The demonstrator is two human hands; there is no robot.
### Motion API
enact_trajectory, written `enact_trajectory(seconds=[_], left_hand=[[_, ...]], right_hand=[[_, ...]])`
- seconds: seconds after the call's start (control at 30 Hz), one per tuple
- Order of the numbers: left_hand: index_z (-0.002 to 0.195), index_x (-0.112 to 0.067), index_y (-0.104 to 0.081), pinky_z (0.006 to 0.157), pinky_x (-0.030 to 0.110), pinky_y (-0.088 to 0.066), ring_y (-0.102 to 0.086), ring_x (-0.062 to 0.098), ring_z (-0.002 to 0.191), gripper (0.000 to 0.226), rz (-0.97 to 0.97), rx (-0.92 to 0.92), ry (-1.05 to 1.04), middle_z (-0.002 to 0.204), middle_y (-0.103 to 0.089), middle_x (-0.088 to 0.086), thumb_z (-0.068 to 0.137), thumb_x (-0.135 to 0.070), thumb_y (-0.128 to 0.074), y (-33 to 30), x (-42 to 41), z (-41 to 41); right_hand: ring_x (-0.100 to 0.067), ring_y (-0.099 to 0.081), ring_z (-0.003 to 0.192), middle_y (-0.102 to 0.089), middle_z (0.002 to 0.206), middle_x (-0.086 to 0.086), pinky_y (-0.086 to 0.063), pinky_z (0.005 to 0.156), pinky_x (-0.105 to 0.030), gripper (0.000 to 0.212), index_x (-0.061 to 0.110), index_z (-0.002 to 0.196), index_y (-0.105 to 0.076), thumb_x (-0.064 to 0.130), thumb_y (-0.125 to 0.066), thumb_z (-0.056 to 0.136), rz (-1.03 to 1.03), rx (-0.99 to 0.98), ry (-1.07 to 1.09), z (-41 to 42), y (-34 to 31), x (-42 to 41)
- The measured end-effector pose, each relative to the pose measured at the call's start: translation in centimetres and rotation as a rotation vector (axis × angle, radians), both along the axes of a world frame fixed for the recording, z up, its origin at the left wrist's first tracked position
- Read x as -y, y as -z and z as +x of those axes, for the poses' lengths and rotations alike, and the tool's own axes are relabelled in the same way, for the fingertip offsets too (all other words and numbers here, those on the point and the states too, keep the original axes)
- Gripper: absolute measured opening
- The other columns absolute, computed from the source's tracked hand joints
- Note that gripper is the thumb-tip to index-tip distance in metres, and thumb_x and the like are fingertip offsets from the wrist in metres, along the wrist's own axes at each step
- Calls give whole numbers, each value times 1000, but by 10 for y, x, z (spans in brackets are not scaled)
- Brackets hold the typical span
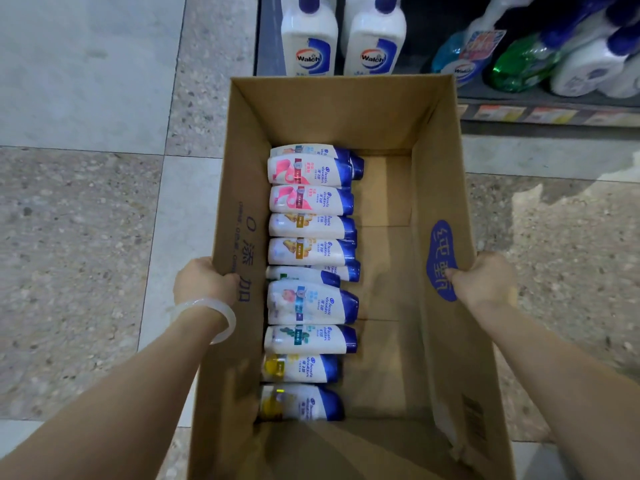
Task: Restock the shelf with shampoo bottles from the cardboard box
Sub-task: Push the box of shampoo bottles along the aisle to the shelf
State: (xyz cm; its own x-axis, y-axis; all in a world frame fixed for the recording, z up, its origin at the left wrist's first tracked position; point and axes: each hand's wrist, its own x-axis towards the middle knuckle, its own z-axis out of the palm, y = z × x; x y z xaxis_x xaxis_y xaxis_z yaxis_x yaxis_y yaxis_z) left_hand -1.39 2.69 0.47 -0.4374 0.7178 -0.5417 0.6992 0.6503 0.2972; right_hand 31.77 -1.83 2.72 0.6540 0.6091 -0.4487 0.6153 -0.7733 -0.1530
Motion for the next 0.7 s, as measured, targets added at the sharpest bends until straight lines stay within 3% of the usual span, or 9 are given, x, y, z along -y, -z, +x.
enact_trajectory(seconds=[0.07,0.13,0.23,0.3,0.4,0.47,0.63,0.7], left_hand=[[62,-15,-57,61,34,-56,-65,30,62,16,-18,27,-56,60,-63,7,72,-13,-69,-21,11,-6],[56,-20,-51,58,33,-55,-64,29,58,26,-26,45,-106,56,-61,4,73,-13,-69,-45,25,-13],[61,-17,-55,60,36,-57,-64,28,59,19,-23,65,-172,60,-63,6,74,-13,-68,-87,43,-28],[68,-17,-58,62,37,-57,-64,28,61,13,-16,93,-225,62,-64,6,75,-11,-67,-119,50,-39],[57,-23,-53,49,21,-46,-60,20,53,27,20,116,-263,55,-60,-1,76,-9,-65,-173,54,-57],[54,-27,-51,46,18,-41,-58,17,51,33,55,137,-295,53,-59,-2,76,-6,-64,-217,53,-71],[63,-19,-60,63,37,-57,-65,29,61,17,105,128,-294,64,-68,11,72,-5,-62,-338,47,-102],[63,-14,-63,59,34,-56,-64,29,59,13,154,118,-302,62,-67,13,71,-4,-60,-390,47,-112]], right_hand=[[-37,-62,79,-64,80,-26,-35,59,-29,41,7,53,-42,22,-70,79,-33,3,-9,-4,-23,0],[-32,-57,71,-59,73,-21,-35,58,-29,38,5,56,-46,23,-69,79,-58,-2,-24,-10,-48,2],[-37,-62,76,-63,76,-23,-40,58,-31,29,-1,68,-56,23,-69,79,-22,-20,-55,-23,-91,2],[-34,-60,70,-58,66,-15,-39,54,-28,33,8,59,-47,24,-68,80,-25,-28,-78,-33,-124,-1],[-27,-51,60,-45,52,-4,-29,43,-24,40,15,53,-39,23,-67,81,-14,-43,-125,-51,-177,-9],[-27,-55,61,-50,54,-6,-29,43,-25,39,15,54,-40,22,-66,82,5,-61,-171,-65,-217,-16],[-19,-49,48,-51,53,-4,-30,40,-23,33,13,56,-47,20,-65,82,106,-108,-227,-99,-328,-36],[-19,-49,48,-53,55,-4,-31,40,-22,28,13,58,-50,20,-64,82,131,-108,-268,-109,-376,-43]])
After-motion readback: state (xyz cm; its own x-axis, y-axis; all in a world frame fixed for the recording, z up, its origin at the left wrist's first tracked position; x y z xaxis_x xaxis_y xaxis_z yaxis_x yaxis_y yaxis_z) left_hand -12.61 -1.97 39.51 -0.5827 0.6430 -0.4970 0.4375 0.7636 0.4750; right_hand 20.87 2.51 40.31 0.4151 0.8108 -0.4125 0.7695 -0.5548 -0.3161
